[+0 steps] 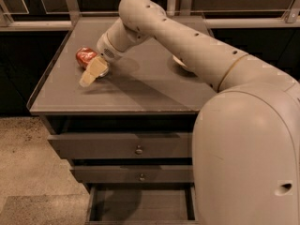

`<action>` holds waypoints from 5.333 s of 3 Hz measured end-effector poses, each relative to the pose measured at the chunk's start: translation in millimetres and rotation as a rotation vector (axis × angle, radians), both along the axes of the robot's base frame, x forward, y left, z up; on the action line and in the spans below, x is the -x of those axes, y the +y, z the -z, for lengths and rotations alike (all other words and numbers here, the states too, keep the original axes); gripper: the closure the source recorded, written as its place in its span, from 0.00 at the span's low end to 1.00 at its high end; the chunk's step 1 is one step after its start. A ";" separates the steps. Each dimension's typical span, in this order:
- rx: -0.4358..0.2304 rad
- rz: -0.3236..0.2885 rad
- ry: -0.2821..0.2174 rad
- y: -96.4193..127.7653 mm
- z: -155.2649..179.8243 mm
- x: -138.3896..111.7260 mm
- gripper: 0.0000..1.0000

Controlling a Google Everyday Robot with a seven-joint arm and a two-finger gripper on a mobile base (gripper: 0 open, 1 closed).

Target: Place coke can into bottom drawer

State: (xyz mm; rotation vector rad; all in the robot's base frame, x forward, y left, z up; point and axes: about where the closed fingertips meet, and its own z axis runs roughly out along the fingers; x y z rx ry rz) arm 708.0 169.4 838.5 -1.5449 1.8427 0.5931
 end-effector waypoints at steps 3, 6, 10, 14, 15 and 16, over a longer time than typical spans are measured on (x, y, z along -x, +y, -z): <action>0.001 0.003 0.000 1.3 1.5 -0.7 0.60; -0.015 -0.074 0.016 -16.0 -33.6 22.1 1.00; -0.064 0.192 0.151 -172.7 -151.3 217.6 1.00; -0.174 0.540 0.115 -246.4 -156.6 310.3 1.00; -0.260 0.745 0.041 -288.8 -142.0 337.7 1.00; -0.332 0.900 0.078 -339.3 -79.3 364.3 1.00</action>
Offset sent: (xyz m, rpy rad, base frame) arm 0.0007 0.0012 -0.0014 -0.0006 0.0002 -0.0030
